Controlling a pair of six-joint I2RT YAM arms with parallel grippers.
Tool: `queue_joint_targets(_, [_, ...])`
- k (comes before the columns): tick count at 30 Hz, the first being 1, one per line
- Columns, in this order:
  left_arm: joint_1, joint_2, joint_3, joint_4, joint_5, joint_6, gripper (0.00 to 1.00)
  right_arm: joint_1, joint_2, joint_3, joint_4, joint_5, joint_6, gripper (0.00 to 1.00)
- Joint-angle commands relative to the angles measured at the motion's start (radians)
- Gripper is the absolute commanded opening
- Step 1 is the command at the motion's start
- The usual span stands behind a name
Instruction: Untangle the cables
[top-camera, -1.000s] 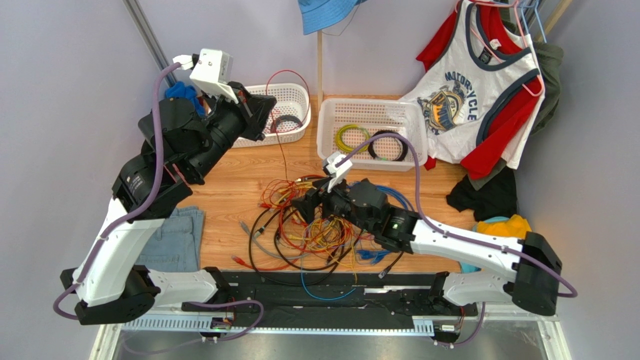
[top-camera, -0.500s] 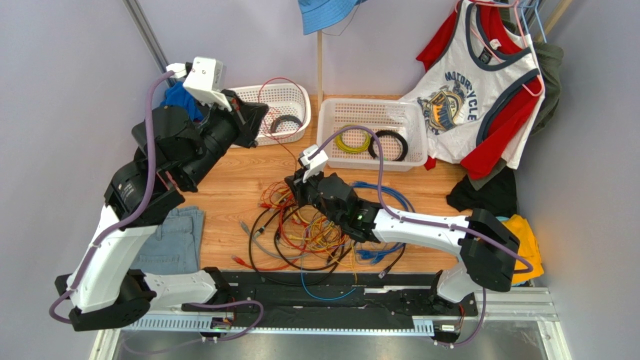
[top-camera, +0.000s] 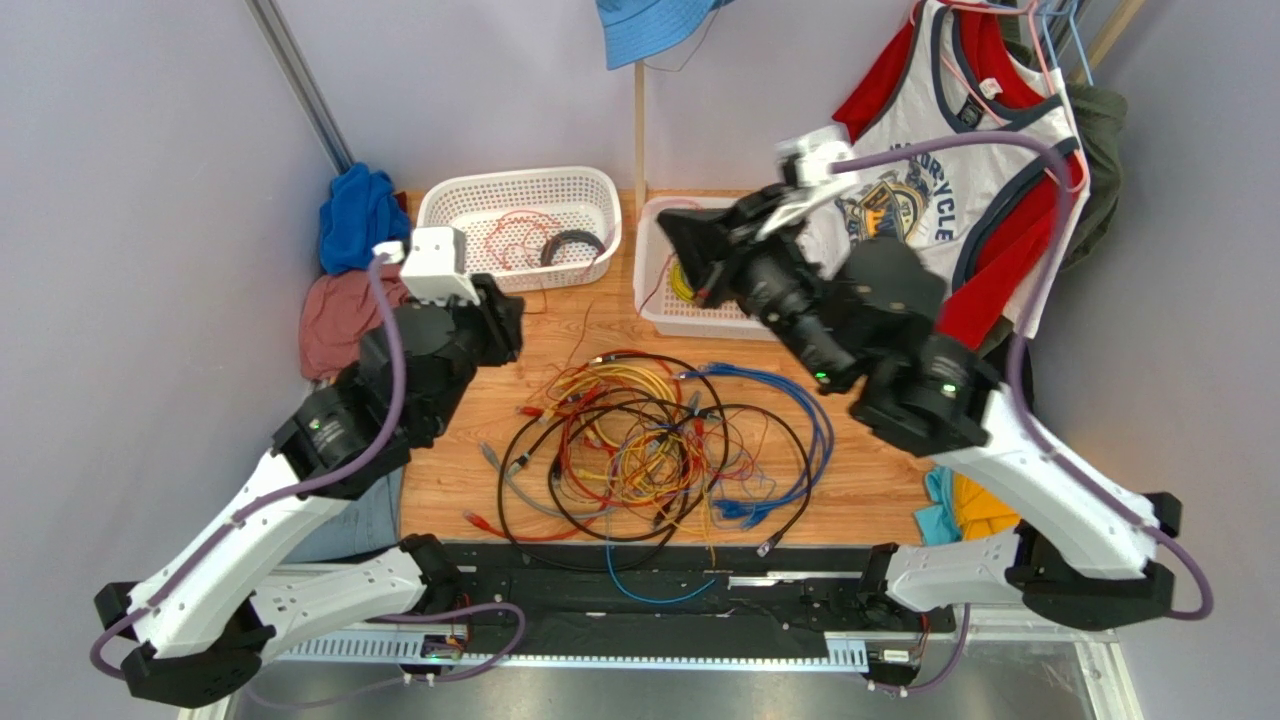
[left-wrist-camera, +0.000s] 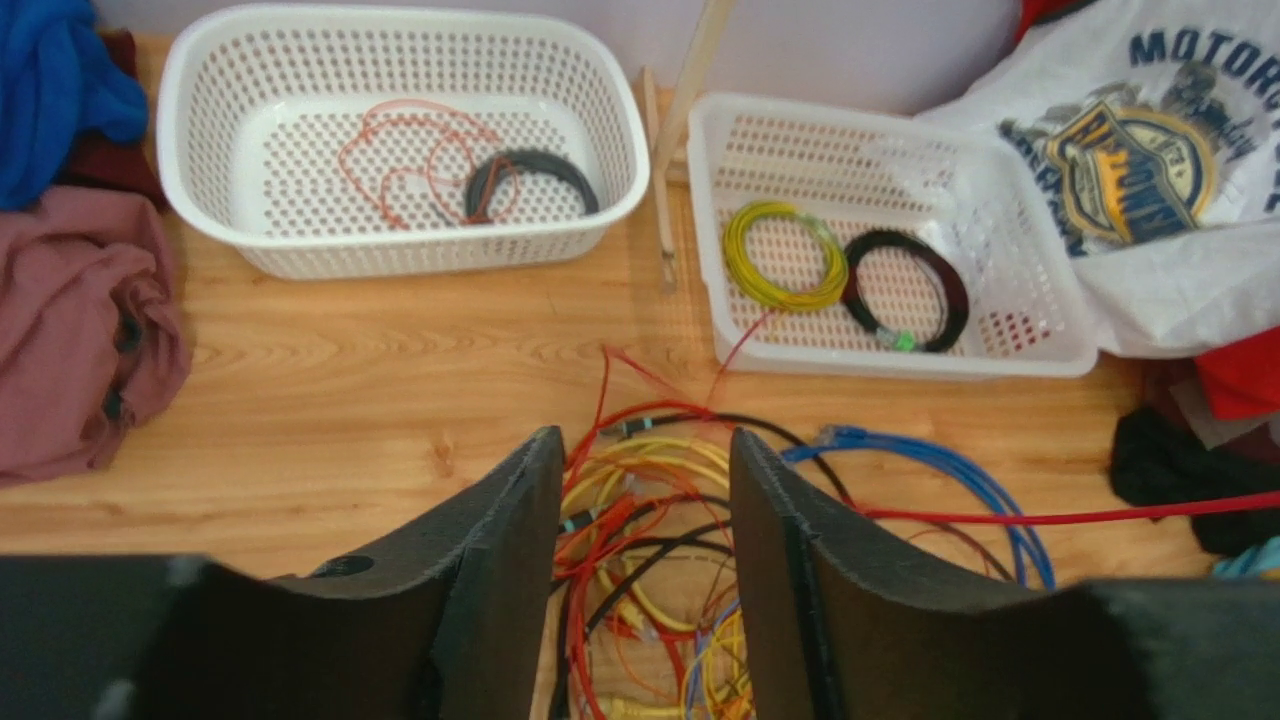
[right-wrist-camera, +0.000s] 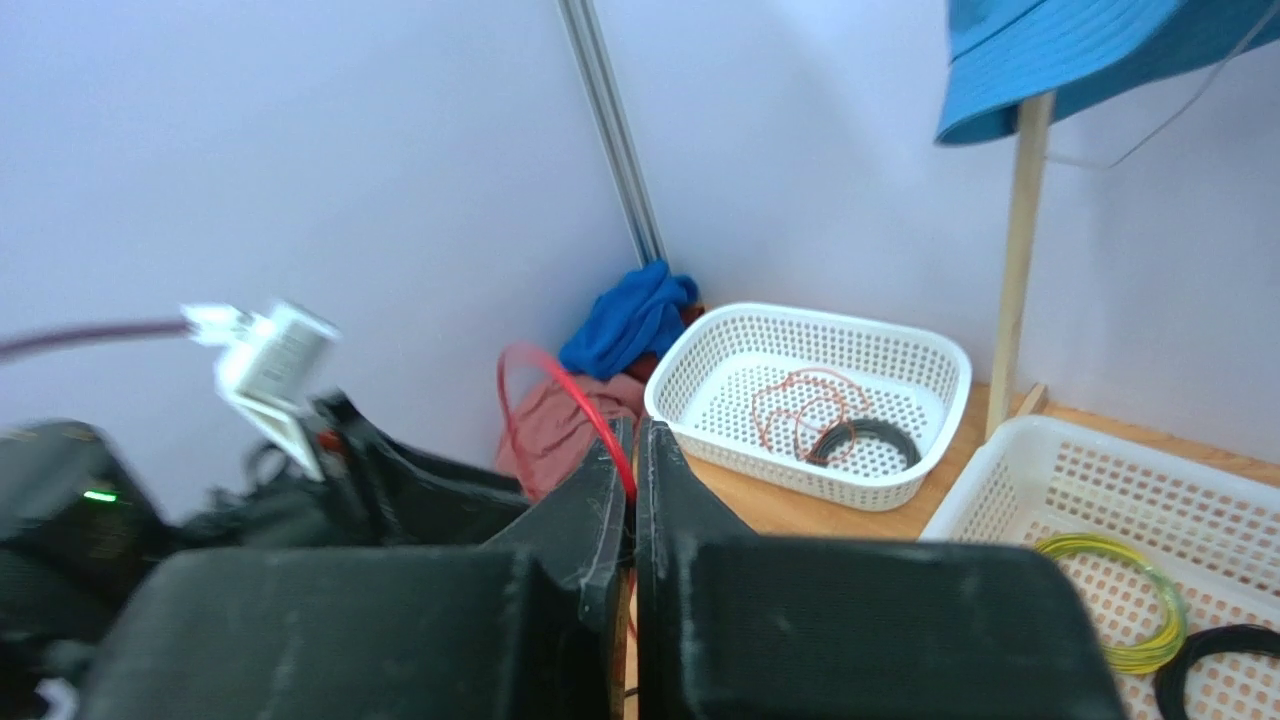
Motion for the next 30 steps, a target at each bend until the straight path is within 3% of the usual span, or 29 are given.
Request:
queue_joint_targets(1, [0.003, -0.002, -0.09, 0.061, -0.011, -0.098, 0.8, 0.002, -0.027, 0.082, -0.247, 0.03, -0.02, 0.0])
queue_joint_targets(3, [0.003, 0.002, -0.118, 0.046, -0.005, -0.13, 0.95, 0.002, -0.036, 0.095, -0.296, 0.03, -0.015, 0.0])
queue_joint_targets(8, [0.003, -0.016, -0.216, 0.033, -0.02, -0.205, 0.96, 0.002, -0.056, 0.112, -0.356, 0.041, -0.012, 0.0])
queue_joint_targets(13, [0.003, -0.11, -0.328, 0.185, 0.079, -0.124, 0.96, 0.002, -0.07, 0.109, -0.402, 0.047, -0.02, 0.0])
queue_joint_targets(17, [0.003, -0.223, -0.44, 0.459, 0.289, -0.031, 0.96, 0.002, -0.097, 0.039, -0.395, 0.072, -0.012, 0.0])
queue_joint_targets(21, [0.003, -0.309, -0.526, 0.609, 0.435, 0.014, 0.99, 0.002, -0.11, -0.029, -0.381, 0.09, -0.002, 0.0])
queue_joint_targets(28, [0.0, -0.268, -0.565, 0.828, 0.79, 0.075, 0.99, 0.001, -0.09, -0.087, -0.344, 0.046, 0.041, 0.0])
queue_joint_targets(30, [-0.001, -0.257, -0.607, 0.932, 0.815, 0.08, 0.99, 0.001, -0.081, -0.089, -0.339, 0.023, 0.057, 0.0])
